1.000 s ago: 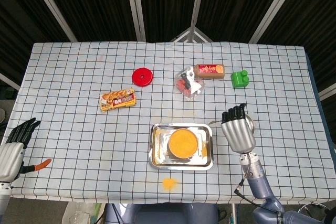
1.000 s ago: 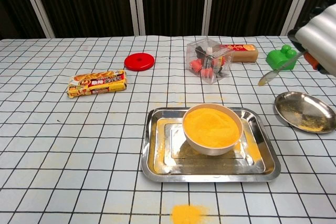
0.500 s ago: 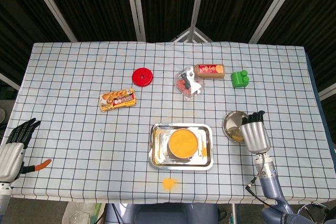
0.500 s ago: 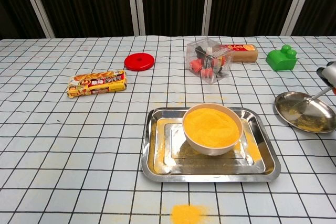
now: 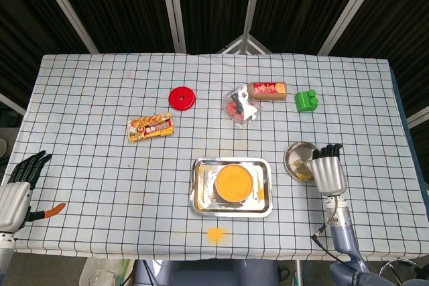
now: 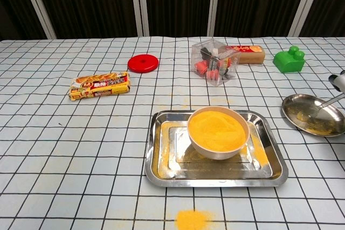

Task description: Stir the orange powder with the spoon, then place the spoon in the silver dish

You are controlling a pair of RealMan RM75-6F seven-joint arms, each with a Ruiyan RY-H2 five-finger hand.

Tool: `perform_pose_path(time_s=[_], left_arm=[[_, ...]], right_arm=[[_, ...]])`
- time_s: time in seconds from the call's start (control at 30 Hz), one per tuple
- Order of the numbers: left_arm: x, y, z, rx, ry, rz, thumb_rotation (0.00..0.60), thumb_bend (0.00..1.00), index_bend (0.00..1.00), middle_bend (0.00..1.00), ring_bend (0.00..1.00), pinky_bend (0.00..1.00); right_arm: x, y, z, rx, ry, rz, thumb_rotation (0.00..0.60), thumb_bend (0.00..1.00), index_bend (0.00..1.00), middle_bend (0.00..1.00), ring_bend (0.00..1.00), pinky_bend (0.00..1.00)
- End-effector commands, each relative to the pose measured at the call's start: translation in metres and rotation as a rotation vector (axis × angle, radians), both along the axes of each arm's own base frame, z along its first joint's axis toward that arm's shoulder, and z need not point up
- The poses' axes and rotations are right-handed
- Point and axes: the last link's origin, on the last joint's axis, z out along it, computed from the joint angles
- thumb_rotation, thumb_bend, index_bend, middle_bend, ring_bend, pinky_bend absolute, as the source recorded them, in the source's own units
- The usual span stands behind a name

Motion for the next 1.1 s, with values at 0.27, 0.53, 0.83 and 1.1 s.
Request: perform_pose_path(time_s=[0.27,0.53,0.83,1.1], left_arm=[[0.0,0.0,0.0,0.002,0.001,-0.001,0.6,0.0,0.0,0.0,0.0,0.0],[0.0,-0.001,0.0,0.0,0.003,-0.003,0.6,0.0,0.0,0.0,0.0,0.0],[0.0,-0.003,0.002,0.007,0.058,-0.036,0.6,0.0,0.0,0.0,0.0,0.0],[-0.001,-0.006,0.002,0.005,0.104,-0.053,0.6,0.0,0.0,0.0,0.0,0.0]], right_arm=[[-0.005,0.006,0.007,-0.031,0.017,-0.083,0.6,0.51,0.1,0.28,0.16,0.18],[0.006,0.015,0.03,-0.038,-0.049,-0.03,0.6,0.51,0.08,0.23,0.09,0.05],[0.005,0.079,0.095,0.032,-0.357,-0.019,0.6,0.45,0.02,0.06,0.0,0.0],[-0.002,0.137,0.128,0.124,-0.629,-0.108,0.6,0.34,0.0,0.0,0.0,0.0]])
